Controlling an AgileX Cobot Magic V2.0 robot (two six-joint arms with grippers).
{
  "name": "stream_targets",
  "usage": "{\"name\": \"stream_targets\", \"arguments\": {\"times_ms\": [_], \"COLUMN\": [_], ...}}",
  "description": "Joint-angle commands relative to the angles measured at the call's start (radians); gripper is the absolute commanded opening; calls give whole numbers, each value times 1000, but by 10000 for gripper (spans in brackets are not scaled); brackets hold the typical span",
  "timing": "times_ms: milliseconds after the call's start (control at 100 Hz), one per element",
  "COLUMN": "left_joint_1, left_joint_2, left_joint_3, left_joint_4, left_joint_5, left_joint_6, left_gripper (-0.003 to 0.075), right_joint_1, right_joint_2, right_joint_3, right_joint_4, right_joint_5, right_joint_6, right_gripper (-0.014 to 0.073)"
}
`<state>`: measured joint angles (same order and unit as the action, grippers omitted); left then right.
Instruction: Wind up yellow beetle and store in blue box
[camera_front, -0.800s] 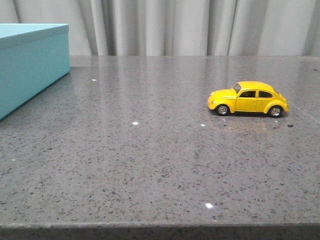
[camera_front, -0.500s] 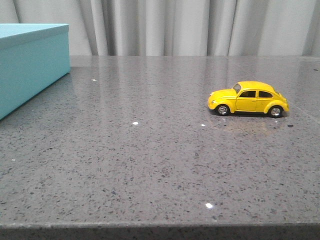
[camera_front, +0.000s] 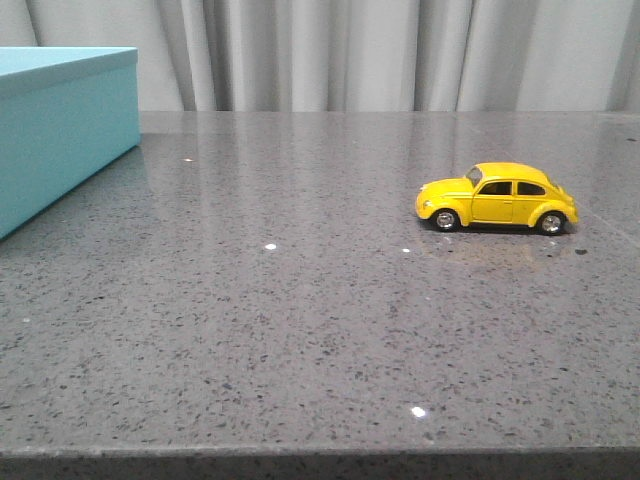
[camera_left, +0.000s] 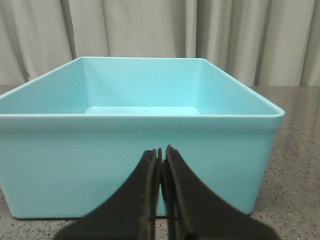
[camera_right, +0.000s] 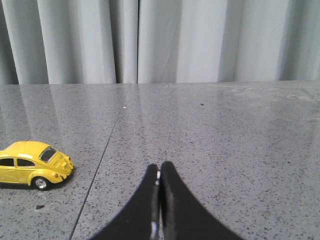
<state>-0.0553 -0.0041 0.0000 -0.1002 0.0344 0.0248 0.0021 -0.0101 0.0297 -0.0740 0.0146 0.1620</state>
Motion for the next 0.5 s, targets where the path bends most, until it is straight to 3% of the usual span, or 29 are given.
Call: {"name": "stream_targets", "arguments": {"times_ms": [0,210,400,490], "left_joint_1": [-8,-8,-8,-8], "left_joint_2": [-33,-33,-33,-33], "left_joint_3": [20,20,20,12], "left_joint_4": [-5,-5,-35,-48], "left_joint_5": [-86,-95,-229,-230], "left_joint_6": [-7,-7,-7,-7], "left_gripper": [-19,-19,-18,-19], "right_joint_1": [-7,-7,-7,-7], "right_joint_2": [-23,-23,-22,-22], "right_joint_3": [-17,-18,-19,-21], "right_joint_4": [-11,-11,-11,-11], "right_joint_5": [-69,-76,-77,-76], "right_joint_6": [-5,-5,-5,-5], "right_gripper": [-68,-68,-68,-68]}}
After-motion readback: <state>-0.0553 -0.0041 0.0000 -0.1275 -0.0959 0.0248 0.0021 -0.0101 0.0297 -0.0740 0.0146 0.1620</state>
